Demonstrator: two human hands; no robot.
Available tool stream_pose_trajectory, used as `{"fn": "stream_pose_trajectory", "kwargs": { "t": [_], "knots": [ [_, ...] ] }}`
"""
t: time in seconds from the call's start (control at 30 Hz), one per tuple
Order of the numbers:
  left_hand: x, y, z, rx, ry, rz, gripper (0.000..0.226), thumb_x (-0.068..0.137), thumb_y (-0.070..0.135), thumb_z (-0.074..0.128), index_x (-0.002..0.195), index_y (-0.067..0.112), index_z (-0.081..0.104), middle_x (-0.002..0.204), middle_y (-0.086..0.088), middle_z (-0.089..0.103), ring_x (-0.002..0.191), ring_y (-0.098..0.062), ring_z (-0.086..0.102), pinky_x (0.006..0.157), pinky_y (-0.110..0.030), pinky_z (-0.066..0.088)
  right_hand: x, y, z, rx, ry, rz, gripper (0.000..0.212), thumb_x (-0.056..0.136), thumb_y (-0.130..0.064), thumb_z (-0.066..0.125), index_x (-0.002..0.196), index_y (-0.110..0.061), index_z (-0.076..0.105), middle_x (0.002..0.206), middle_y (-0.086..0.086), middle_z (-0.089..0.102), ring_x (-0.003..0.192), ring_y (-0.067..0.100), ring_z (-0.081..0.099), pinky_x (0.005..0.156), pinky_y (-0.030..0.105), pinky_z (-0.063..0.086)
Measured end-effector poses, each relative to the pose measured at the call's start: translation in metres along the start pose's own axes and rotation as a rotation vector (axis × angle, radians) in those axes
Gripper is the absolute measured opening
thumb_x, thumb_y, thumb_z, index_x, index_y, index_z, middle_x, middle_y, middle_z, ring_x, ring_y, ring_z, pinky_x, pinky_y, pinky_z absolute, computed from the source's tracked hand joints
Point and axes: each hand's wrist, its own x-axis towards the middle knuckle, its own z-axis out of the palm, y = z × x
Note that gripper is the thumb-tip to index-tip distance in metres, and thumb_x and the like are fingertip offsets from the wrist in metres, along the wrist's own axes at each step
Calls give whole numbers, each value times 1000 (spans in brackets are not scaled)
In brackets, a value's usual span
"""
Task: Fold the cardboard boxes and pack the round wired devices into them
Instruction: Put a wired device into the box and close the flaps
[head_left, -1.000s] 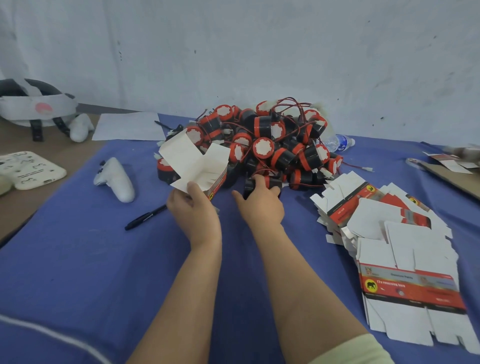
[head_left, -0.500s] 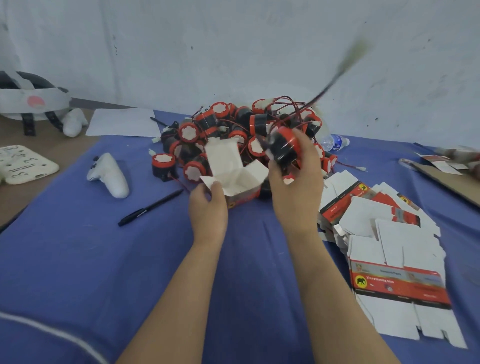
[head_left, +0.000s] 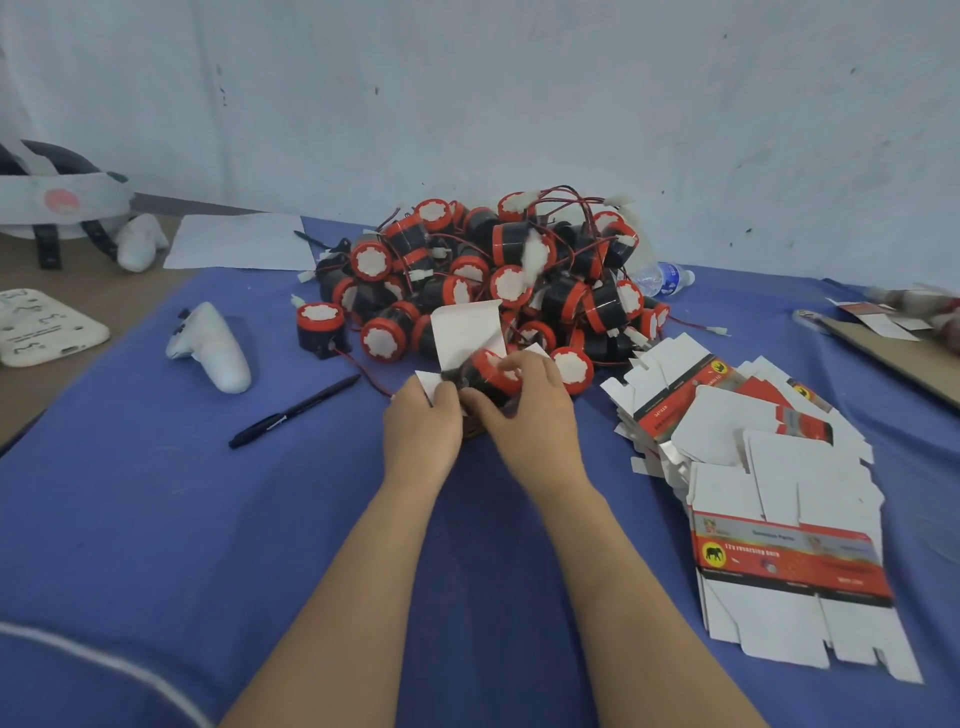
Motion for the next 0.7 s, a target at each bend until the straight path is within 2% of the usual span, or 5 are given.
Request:
{"fn": "stream_pose_trajectory", "kwargs": {
  "t": [0.1, 0.2, 0.37, 0.57, 0.7],
  "knots": [
    [-2, 1, -1, 41, 0, 17, 17, 97, 17, 40, 82, 17, 48, 75, 3, 50, 65, -10, 44, 51, -26, 28, -1, 0, 0, 67, 24, 40, 26, 86, -28, 68, 99, -23, 46, 105, -1, 55, 81, 14, 56, 67, 28, 49],
    [-5, 4, -1, 55, 11, 77, 26, 96, 16, 41, 72, 23, 43, 72, 5, 50, 63, -8, 45, 51, -25, 29, -1, -2, -1, 189, 49, 78, 29, 84, -32, 71, 96, -23, 46, 98, -1, 59, 89, 18, 59, 69, 26, 52],
    [-6, 5, -3, 12, 84, 144, 19, 101, 20, 39, 88, 15, 52, 75, 6, 52, 65, -7, 47, 52, -19, 35, 4, 1, -16, 161, -179, -42, 65, 83, -25, 71, 139, -34, 39, 121, -3, 54, 118, 24, 48, 98, 37, 46],
    [-6, 4, 1, -12, 144, 150, 17, 104, 22, 33, 93, 16, 44, 79, 6, 50, 69, -7, 48, 53, -21, 34, 6, -7, -22, 245, 174, 113, 34, 80, -48, 69, 101, -27, 52, 98, -8, 58, 86, 9, 55, 66, 11, 42],
    [-12, 6, 4, -5, 135, 285, 10, 104, 25, 33, 106, 20, 42, 88, 4, 53, 77, -13, 54, 57, -21, 37, 8, -13, -23, 461, 289, 352, 35, 86, -52, 57, 87, -21, 42, 69, -8, 55, 59, 12, 53, 57, 32, 49]
  ]
}}
